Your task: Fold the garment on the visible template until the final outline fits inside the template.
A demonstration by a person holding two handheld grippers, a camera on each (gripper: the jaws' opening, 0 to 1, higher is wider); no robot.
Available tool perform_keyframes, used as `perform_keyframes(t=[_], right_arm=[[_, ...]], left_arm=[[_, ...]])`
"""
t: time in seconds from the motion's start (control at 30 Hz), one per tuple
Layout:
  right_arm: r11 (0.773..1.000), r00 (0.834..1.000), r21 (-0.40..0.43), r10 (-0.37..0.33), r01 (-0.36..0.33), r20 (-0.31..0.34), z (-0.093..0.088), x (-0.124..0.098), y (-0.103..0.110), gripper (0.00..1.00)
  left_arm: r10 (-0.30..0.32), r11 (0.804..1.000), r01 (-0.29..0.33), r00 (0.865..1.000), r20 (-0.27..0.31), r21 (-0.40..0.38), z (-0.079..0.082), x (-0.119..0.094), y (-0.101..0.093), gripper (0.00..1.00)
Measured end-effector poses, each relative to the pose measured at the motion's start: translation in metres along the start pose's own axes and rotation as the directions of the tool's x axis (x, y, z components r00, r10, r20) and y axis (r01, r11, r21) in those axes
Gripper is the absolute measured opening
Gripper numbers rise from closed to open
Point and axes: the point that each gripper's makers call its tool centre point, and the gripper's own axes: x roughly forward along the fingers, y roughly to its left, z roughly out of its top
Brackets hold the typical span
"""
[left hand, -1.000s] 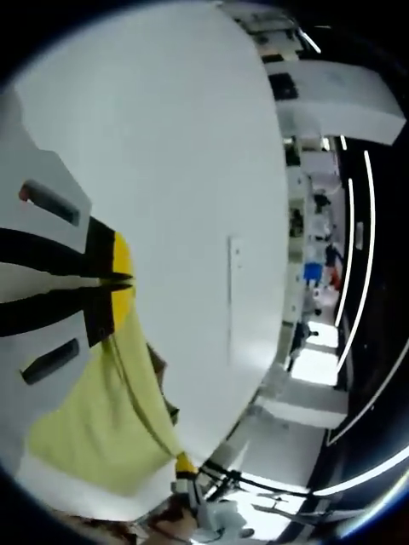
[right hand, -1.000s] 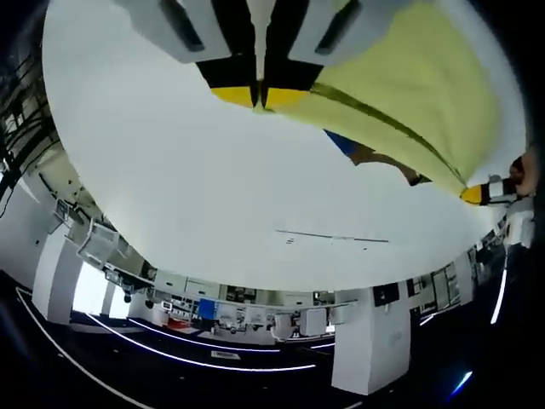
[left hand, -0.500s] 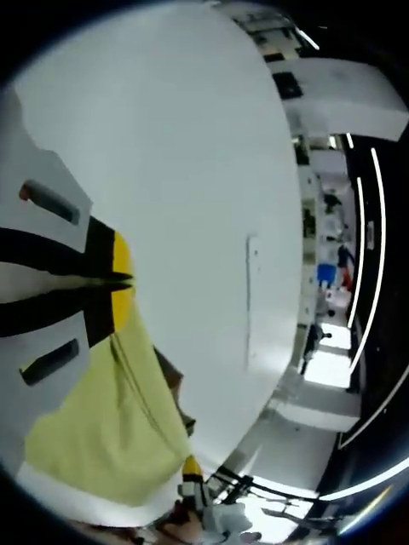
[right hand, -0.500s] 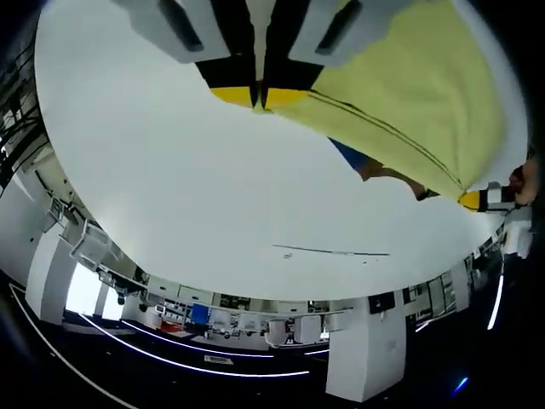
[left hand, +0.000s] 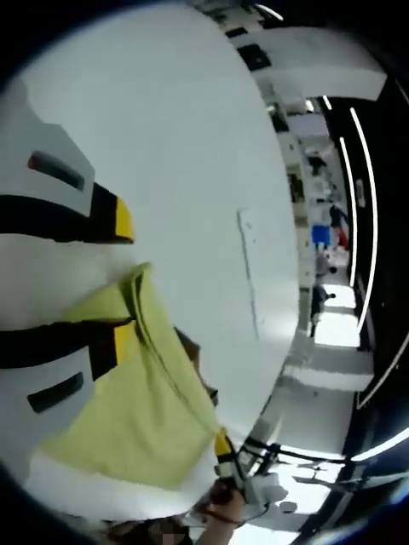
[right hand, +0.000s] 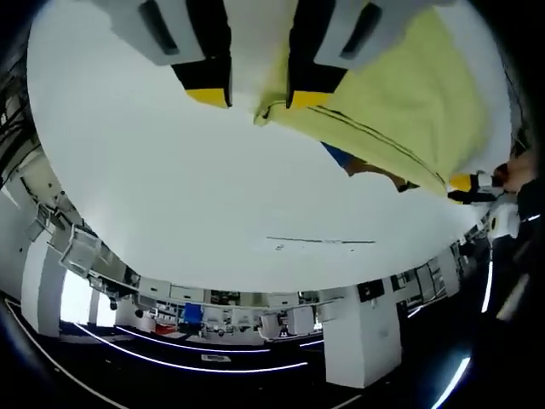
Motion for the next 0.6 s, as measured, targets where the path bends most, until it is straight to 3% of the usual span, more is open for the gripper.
perform_keyframes(t=[0.1,0.17,0.4,0.6], right_arm=[[0.988,0.999,-0.154,-0.022,0.017,-0.035,-0.005,0.002,0.001,0.24],[0.984,0.999,-0.176,-0.031,0.025,-0.031,-0.006,0.006,0.004,0.25],[0.994,0.999,-0.095,-0.049,0.051,0.023,0.007,0.022,0.000,0.27],[0.992,0.993,0.080,-0.104,0.100,0.050,0.015,0.033,-0.013,0.30]], left_arm=[[0.009,0.999,-0.007,0.999,-0.052,0.037,-0.011,0.005,0.003,0.31],[0.009,0.999,-0.008,0.999,-0.043,0.033,-0.011,0.010,0.003,0.31],[0.020,1.000,-0.020,1.000,-0.014,0.002,-0.001,0.025,0.006,0.30],[0.117,0.992,-0.116,0.993,0.014,-0.056,0.009,0.035,0.022,0.32]])
